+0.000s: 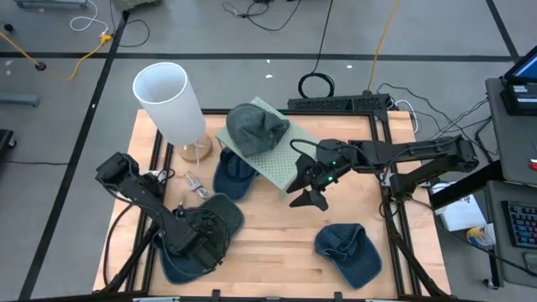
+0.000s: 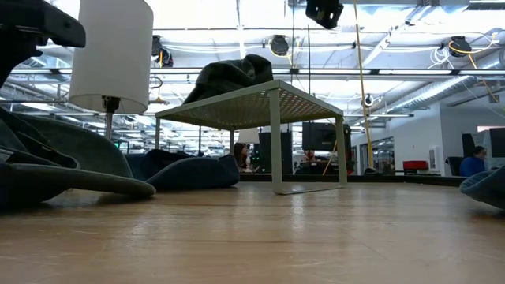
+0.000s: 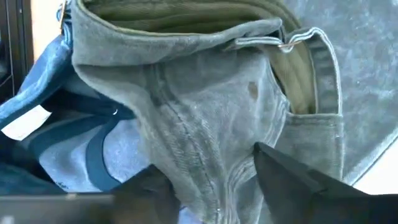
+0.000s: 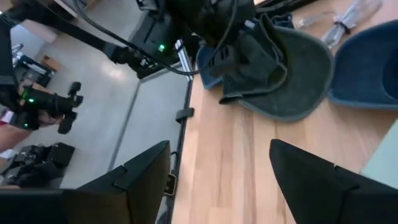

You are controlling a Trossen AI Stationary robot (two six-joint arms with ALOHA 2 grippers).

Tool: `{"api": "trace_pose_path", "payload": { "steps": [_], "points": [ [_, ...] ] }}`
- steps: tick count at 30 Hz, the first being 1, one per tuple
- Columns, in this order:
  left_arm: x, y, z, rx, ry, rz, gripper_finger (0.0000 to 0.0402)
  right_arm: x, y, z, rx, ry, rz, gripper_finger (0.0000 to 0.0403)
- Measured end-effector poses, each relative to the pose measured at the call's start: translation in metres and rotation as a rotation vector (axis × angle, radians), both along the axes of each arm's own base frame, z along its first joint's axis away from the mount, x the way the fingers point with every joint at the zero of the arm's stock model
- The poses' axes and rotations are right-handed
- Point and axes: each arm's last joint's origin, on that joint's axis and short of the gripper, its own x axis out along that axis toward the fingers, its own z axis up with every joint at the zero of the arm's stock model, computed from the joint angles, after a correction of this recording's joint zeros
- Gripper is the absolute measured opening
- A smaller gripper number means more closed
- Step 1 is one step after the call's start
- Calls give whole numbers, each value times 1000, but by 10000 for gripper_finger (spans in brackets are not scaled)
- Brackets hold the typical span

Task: Pick & Place hat
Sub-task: Stack the black cap on top of the stacked black caps on the shelf

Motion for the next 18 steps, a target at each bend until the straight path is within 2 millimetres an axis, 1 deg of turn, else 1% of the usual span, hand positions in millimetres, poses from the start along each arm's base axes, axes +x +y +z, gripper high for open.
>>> {"api": "trace_pose_path", "payload": {
  "steps": [4,8,9,14,18],
  "points": [
    [1,-2,2,-2,-28,-12,108,-1,0,3,33,4,-17,251],
    [0,-3,16,22,-99,-36,22,-2,0,2,93,40,-46,235],
    [-1,-3,21,37,-120,-46,12,-2,0,2,110,50,-50,231],
    [-5,0,53,63,-204,-122,5,-5,5,6,225,93,-15,217],
    [-5,5,84,77,-305,-235,4,-9,13,16,250,44,-73,216]
  ]
}}
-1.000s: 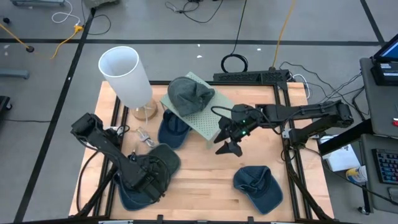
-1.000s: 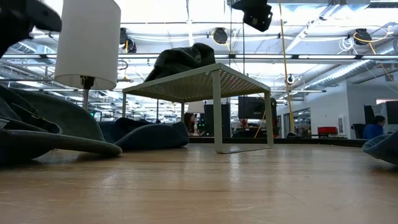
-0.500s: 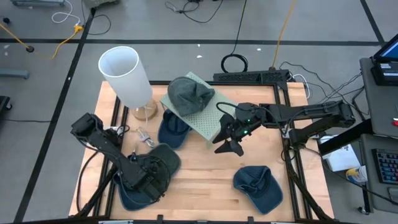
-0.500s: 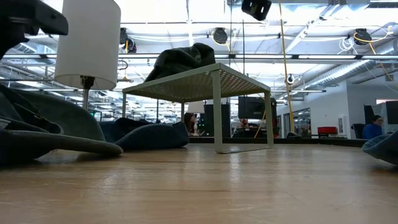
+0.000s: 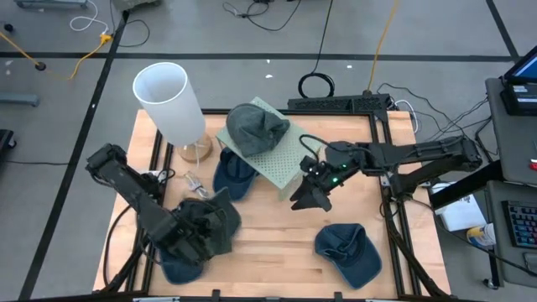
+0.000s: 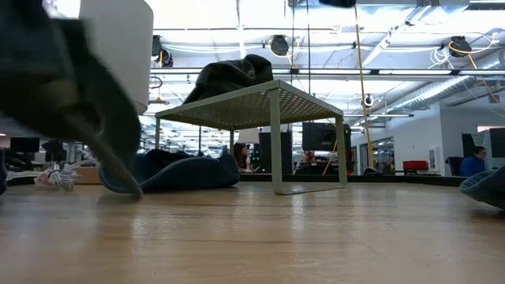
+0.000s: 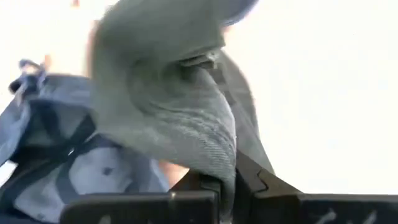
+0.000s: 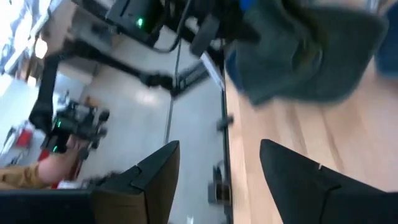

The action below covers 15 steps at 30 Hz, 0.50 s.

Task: Pick & Place hat
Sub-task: Stack the black cap on top of the stacked black caps on the shelf

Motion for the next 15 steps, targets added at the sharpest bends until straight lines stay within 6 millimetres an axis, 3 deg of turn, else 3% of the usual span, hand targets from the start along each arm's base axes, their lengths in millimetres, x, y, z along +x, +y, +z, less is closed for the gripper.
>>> {"api": "trace_pose_path", "payload": {
  "steps": [6,11,15],
  "points": [
    [1,10,48,6,-111,-230,3,-8,5,19,-50,-137,-184,219],
    [2,18,86,6,-184,-414,2,-9,6,26,-136,-241,-175,220],
    [5,25,112,43,-254,-522,2,-6,6,27,-88,-243,-203,218]
  ]
}}
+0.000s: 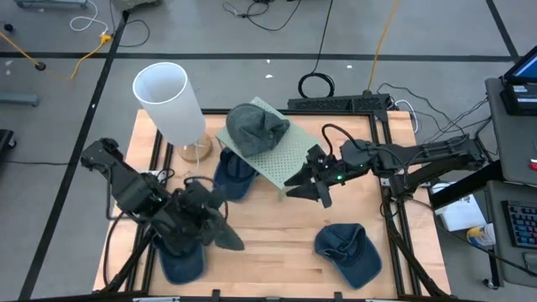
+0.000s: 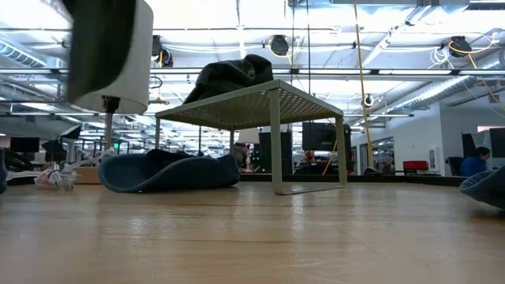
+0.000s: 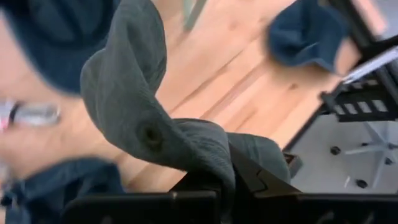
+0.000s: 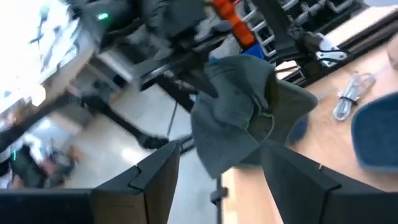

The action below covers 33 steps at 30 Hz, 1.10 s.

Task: Pick & Place hat
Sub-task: Stack the black cap on top of the stacked black caps on the shelf

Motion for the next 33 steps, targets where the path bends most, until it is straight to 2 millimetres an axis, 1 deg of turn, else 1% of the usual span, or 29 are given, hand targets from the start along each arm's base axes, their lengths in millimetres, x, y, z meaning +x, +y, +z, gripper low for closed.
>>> {"api": "trace_pose_path", "payload": {
  "steps": [5,10,15,19,22,26,29,33],
  "points": [
    [5,13,32,72,-137,-94,1,3,-1,-7,165,61,-70,216],
    [11,27,73,177,-337,-234,1,5,1,-18,345,31,-75,219],
    [10,42,109,311,-516,-340,1,4,5,-23,585,-147,-17,217],
    [6,51,134,440,-637,-407,1,-4,9,-38,705,-298,-9,220],
    [6,53,147,578,-719,-471,1,-13,12,-49,770,-402,-30,223],
    [9,53,162,779,-826,-533,1,-20,15,-64,811,-444,-69,222],
    [9,53,172,929,-875,-546,0,-23,15,-64,821,-472,-59,218],
    [12,57,178,1105,-838,-468,0,-23,14,-62,835,-494,-87,213]
  ]
}}
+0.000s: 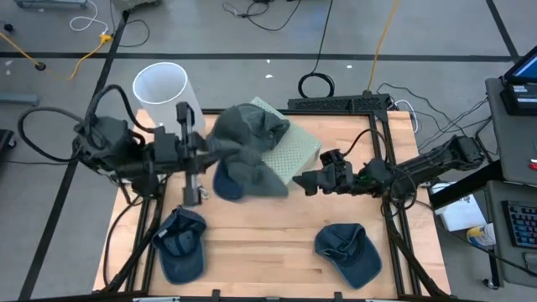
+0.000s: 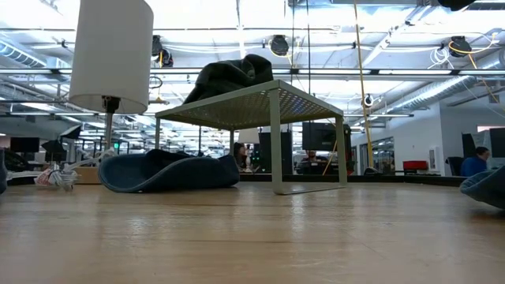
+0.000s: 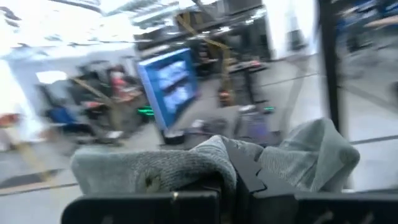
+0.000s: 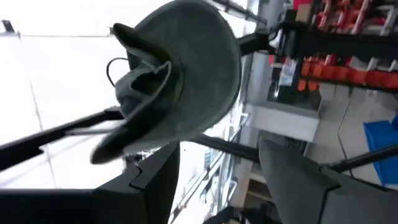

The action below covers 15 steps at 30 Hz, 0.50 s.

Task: Pick & Place hat
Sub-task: Stack the black cap on top of the stacked black caps on the shelf

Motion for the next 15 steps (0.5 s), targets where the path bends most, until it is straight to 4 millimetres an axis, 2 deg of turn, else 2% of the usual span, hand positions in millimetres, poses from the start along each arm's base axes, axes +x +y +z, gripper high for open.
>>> {"api": "trace_pose_path", "payload": {
  "steps": [4,6,15],
  "points": [
    [3,9,5,1,-41,69,0,-1,-4,2,10,-22,-51,213],
    [4,14,6,-15,-52,87,0,0,-7,2,-51,-23,-100,212],
    [10,31,5,-90,-67,149,0,-2,-18,13,-585,-52,-593,208]
  ]
}}
